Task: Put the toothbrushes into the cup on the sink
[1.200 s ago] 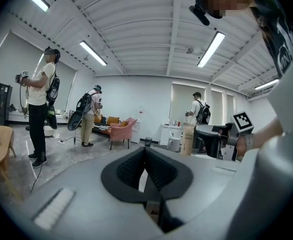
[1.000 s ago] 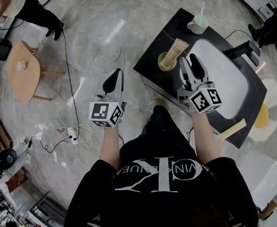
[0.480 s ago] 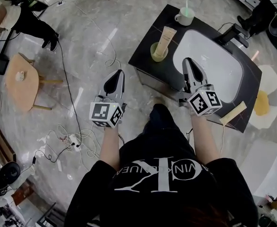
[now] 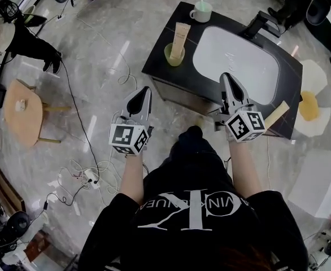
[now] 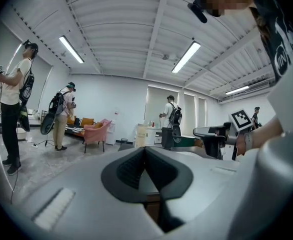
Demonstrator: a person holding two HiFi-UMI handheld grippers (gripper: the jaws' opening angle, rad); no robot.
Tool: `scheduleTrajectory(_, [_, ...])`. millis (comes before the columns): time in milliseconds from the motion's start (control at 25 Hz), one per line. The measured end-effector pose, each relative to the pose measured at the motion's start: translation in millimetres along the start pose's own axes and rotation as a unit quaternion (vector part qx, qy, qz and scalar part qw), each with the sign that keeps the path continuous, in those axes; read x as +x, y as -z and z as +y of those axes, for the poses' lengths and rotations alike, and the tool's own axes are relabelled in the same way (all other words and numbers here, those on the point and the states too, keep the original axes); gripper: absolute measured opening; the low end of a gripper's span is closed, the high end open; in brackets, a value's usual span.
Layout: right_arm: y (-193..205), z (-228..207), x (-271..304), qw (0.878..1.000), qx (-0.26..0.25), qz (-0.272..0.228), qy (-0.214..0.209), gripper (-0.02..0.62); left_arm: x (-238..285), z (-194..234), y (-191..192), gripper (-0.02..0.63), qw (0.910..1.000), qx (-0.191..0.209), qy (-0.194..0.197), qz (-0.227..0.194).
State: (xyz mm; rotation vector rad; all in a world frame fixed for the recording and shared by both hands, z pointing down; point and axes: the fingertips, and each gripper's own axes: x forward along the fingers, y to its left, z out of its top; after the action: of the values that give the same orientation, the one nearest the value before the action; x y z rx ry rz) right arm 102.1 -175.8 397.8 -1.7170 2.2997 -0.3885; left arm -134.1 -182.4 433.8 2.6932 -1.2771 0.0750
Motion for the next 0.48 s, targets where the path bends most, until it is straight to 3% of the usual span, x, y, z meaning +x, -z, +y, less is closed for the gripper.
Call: scheduleTrajectory(480, [-51, -81, -88, 0.995, 0.008, -0.037, 0.095, 0.026, 74, -93, -15, 0.012, 0.9958, 0.01, 0.09, -0.01])
